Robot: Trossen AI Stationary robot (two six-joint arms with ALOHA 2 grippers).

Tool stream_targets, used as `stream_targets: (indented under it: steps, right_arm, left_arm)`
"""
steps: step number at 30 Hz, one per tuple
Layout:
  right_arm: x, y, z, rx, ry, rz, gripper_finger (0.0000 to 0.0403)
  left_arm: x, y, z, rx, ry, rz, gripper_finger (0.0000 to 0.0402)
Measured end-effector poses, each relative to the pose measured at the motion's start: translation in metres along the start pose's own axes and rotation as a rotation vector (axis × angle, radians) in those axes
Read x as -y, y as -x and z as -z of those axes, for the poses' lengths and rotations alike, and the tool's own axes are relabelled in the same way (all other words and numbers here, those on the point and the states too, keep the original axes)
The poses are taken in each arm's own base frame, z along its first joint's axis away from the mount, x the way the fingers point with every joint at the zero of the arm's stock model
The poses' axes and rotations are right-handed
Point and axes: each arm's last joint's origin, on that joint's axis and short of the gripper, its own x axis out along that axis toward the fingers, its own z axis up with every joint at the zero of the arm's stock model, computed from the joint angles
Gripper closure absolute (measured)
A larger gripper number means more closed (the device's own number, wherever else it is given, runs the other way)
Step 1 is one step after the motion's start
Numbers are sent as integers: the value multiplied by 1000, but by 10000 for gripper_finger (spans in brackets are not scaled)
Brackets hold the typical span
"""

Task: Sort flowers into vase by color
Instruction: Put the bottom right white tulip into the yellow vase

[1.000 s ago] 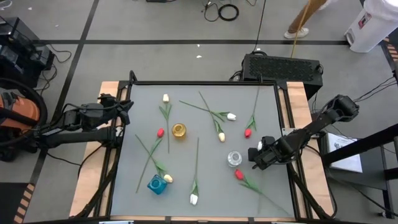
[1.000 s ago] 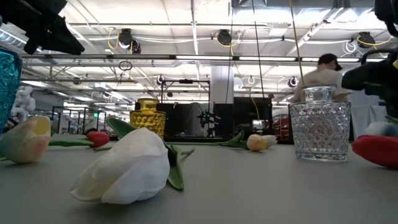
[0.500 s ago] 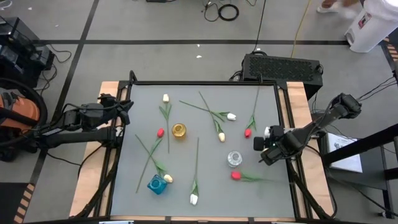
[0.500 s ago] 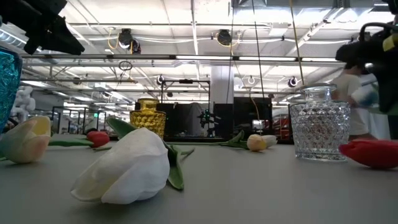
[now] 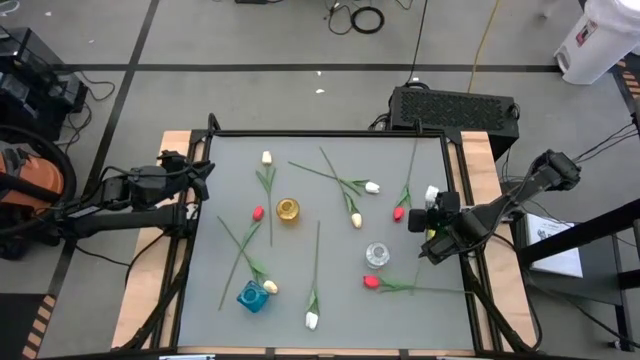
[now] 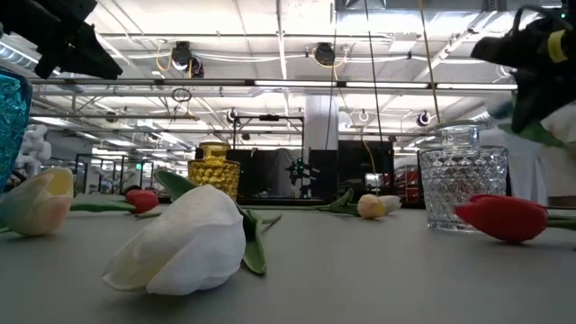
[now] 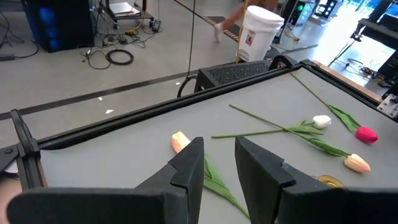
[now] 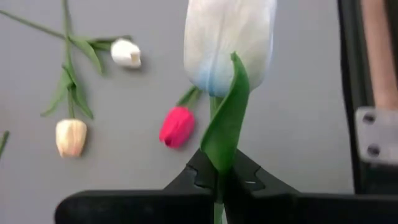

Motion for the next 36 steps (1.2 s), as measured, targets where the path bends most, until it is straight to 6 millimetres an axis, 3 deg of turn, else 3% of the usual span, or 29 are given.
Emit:
stream_targets:
  steps: [17,29,36]
  right_arm:
    - [-21,48,-42,196,149,-146,402]
    - [-48,108,-89,338,270,-377,402]
    - [-79,142,-100,466,427,-601,402]
  left_arm:
    - [0,0,0,0,0,0,304]
    - [0,0,0,0,0,0,304]
    - [0,0,0,0,0,0,304]
